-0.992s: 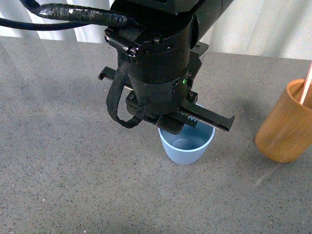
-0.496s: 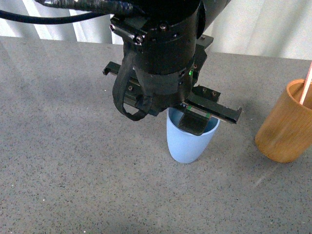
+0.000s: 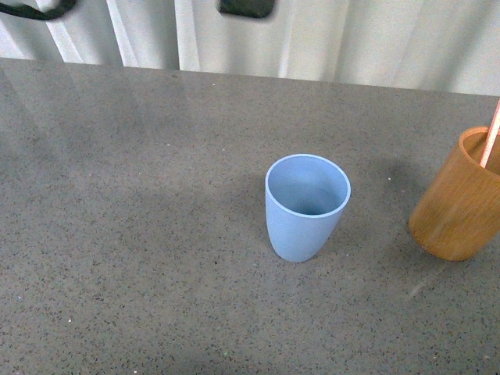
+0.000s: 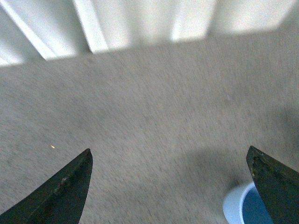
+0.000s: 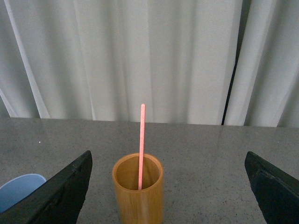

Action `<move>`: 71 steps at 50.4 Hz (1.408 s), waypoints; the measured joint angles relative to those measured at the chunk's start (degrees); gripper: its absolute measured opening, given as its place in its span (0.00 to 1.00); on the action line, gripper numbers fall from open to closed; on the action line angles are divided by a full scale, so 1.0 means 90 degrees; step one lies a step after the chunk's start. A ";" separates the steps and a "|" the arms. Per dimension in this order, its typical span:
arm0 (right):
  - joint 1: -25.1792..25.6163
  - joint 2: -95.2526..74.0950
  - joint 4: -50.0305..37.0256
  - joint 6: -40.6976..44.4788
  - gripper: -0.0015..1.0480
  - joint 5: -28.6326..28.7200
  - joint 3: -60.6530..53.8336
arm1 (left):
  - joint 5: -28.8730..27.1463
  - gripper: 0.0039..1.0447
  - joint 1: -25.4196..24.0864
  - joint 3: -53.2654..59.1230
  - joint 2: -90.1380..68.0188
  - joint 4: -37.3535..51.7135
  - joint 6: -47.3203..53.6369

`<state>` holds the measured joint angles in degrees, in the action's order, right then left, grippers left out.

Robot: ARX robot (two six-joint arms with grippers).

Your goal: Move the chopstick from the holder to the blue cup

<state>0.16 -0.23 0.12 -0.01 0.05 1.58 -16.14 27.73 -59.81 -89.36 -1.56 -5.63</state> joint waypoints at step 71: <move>0.0000 0.0000 0.0000 -0.0002 0.90 0.0000 0.0000 | 0.1756 0.03 -0.3058 0.6455 0.5722 0.4226 0.0597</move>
<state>0.16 -0.23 0.12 -0.03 0.05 1.58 -0.34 0.21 -1.72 -37.87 36.47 -0.25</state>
